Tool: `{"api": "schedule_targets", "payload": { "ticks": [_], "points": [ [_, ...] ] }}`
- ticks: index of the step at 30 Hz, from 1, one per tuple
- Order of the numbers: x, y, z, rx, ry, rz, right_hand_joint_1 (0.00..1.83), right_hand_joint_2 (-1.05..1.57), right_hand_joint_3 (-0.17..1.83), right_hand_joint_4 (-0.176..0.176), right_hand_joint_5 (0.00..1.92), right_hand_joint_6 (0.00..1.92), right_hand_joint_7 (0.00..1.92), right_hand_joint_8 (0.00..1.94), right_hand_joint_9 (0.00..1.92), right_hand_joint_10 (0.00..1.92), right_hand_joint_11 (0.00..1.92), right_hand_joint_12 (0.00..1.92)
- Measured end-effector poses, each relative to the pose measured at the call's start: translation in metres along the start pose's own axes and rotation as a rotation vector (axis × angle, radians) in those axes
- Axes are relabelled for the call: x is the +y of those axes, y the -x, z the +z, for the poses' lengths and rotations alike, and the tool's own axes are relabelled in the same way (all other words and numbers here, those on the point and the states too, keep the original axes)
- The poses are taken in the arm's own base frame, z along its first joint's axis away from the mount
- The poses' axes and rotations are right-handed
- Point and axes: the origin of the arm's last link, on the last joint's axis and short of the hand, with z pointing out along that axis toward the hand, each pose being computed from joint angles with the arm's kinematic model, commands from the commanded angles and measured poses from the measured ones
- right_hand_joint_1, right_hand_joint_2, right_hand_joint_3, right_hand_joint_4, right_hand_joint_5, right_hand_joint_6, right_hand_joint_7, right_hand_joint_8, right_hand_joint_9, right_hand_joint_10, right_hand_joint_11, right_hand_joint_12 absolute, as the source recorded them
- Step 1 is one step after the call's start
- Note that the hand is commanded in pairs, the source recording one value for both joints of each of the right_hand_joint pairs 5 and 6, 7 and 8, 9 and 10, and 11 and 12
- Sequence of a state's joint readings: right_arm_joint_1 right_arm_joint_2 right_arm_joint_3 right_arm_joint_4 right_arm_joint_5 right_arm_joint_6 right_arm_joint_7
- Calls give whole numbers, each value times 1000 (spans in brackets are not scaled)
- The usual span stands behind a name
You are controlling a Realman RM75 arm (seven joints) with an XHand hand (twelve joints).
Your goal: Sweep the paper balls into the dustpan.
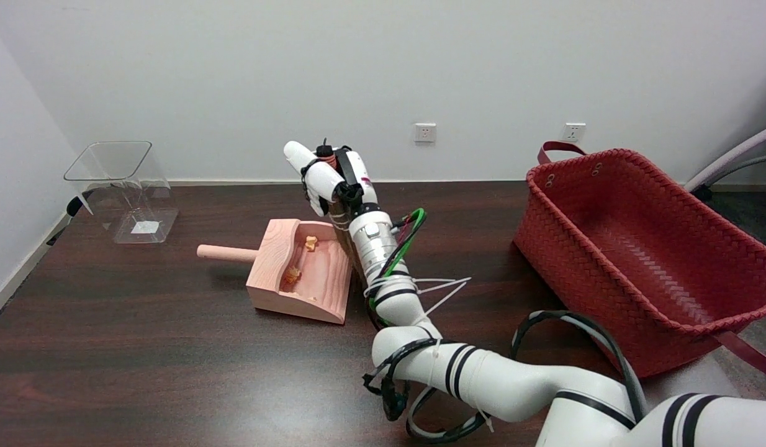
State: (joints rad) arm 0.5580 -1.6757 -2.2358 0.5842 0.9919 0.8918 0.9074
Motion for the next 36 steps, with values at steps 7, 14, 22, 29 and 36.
{"api": "schedule_targets", "payload": {
  "ticks": [7, 14, 22, 29, 36],
  "points": [
    [-12, 5, -2, 36, -37, 99, 645, 1571, -172, 0, 1920, 1920, 1920, 1920, 1920, 1920, 1920, 1920],
    [-29, 6, -2, 72, -94, 143, 653, 1571, -164, 0, 1920, 1920, 1920, 1920, 1920, 1920, 1920, 1920],
    [-48, 4, -5, 115, -159, 158, 672, 1571, -138, 0, 1920, 1920, 1920, 1920, 1920, 1920, 1920, 1920],
    [-65, -1, -11, 154, -219, 147, 686, 1571, -126, 0, 1920, 1920, 1920, 1920, 1920, 1920, 1920, 1920],
    [-84, -12, -18, 190, -284, 118, 731, 1571, -173, 0, 1920, 1920, 1920, 1920, 1920, 1920, 1920, 1920]
  ]
}}
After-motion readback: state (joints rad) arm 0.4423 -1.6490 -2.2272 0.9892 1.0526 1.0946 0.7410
